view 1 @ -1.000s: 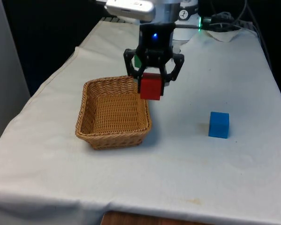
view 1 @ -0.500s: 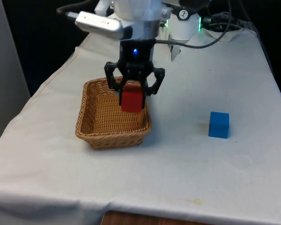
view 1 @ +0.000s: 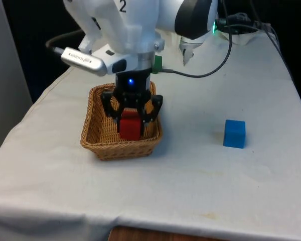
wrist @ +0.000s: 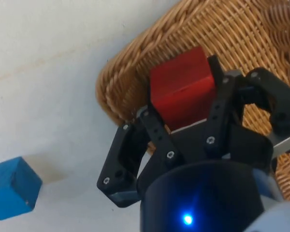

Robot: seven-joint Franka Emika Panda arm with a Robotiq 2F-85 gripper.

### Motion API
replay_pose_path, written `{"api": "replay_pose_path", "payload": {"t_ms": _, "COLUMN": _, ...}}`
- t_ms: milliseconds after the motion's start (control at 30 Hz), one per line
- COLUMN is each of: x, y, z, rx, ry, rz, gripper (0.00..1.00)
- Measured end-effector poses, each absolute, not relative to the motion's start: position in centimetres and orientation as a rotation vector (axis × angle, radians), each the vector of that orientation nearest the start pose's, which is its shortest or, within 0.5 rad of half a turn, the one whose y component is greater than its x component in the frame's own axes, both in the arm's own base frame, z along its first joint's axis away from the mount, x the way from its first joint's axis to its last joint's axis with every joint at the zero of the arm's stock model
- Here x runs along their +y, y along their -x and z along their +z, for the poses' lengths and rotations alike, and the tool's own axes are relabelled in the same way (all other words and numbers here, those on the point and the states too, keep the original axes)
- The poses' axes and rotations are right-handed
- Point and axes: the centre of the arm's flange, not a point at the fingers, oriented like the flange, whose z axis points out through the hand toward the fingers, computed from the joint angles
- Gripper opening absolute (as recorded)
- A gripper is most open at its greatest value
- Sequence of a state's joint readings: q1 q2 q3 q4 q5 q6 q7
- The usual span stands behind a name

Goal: Pick up exactly two blocks and place them into the basket.

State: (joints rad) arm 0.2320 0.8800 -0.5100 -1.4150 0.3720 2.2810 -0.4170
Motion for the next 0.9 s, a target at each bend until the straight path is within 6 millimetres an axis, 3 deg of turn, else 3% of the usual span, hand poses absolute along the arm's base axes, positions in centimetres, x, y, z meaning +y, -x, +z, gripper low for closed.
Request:
{"api": "replay_pose_path", "payload": {"t_ms": 267, "x": -12.3, "y": -72.6, "z": 21.4, "rx": -0.138, "ry": 3.238, "rz": -0.106, "gripper": 0.0}}
{"api": "replay_pose_path", "payload": {"t_ms": 367, "x": -12.5, "y": -72.6, "z": 21.3, "rx": -0.139, "ry": 3.234, "rz": -0.106, "gripper": 0.09}}
{"api": "replay_pose_path", "payload": {"t_ms": 500, "x": -12.7, "y": -72.5, "z": 21.1, "rx": -0.14, "ry": 3.227, "rz": -0.106, "gripper": 0.45}}
{"api": "replay_pose_path", "payload": {"t_ms": 567, "x": -12.8, "y": -72.5, "z": 21.1, "rx": -0.141, "ry": 3.226, "rz": -0.107, "gripper": 0.79}}
{"api": "replay_pose_path", "payload": {"t_ms": 633, "x": -12.9, "y": -72.5, "z": 21.1, "rx": -0.141, "ry": 3.226, "rz": -0.105, "gripper": 0.97}}
{"api": "replay_pose_path", "payload": {"t_ms": 900, "x": -12.9, "y": -72.4, "z": 21.0, "rx": -0.138, "ry": 3.225, "rz": -0.105, "gripper": 1.0}}
